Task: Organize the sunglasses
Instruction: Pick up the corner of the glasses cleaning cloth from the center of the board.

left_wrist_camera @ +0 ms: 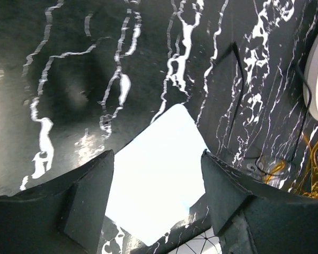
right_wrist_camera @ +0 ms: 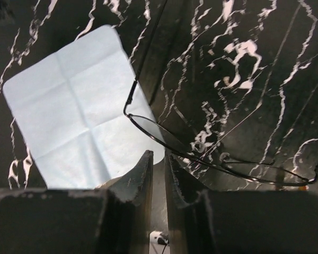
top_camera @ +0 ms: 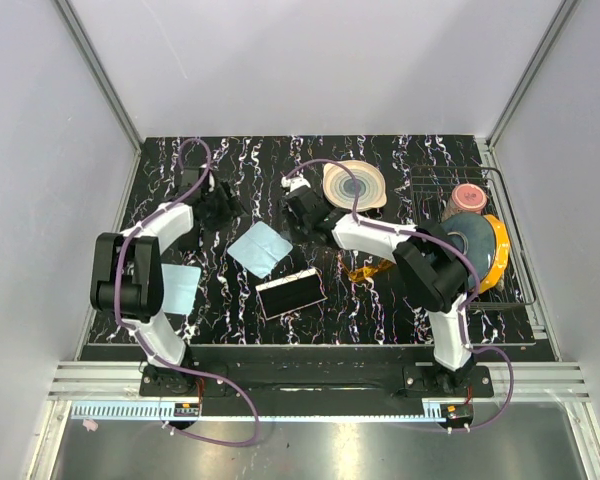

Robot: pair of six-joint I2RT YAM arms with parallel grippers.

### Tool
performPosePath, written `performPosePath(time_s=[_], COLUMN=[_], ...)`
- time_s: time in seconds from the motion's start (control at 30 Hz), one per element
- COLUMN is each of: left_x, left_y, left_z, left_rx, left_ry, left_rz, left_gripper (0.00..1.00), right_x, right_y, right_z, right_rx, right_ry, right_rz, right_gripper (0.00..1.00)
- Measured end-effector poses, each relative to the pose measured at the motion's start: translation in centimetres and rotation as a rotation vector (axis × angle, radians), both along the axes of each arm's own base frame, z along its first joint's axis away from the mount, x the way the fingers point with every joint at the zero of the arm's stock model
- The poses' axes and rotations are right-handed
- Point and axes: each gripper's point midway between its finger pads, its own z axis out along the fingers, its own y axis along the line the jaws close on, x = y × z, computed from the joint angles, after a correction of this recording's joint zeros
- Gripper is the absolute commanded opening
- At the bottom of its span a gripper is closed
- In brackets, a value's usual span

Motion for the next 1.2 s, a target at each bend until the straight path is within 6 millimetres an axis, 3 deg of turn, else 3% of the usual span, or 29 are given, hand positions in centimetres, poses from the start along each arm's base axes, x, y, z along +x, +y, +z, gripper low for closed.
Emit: performPosePath(time_s=[0.13,0.53,0.77,0.9,1.2], left_x=[0.6,2.6,2.7,3.0,2.6], left_y=[-1.8,-3.3,-4.8,-4.9,-4.6], left_z=[-0.2,-2.1,-2.5,-3.1,-5.2], left_rx=[0.007,0.051,0.089,0.126,0.193], left_ry=[-0.004,0.035,0.038,0.045,0.094], left_rz=[-0.062,-0.107,-0.147,-0.15,-0.143], left_gripper=[0.7,0.64,0.52,0.51,0.47], right_x=[1.8,6.3,5.6,3.9,1.9], right_y=[-0.7,-0.4,0.2,-0.3,-0.6], right_z=[-0.2,-0.2,-0.1,0.3,4.1], right_rx=[-0.009,-0.006,0.027,0.05,0.129], right_ry=[-0.001,-0.041,-0.013,0.022,0.013], right_rz=[-0.041,-0.102,-0.063,-0.045,-0.017], right_gripper=[0.19,0.22,0.22,0.23,0.23])
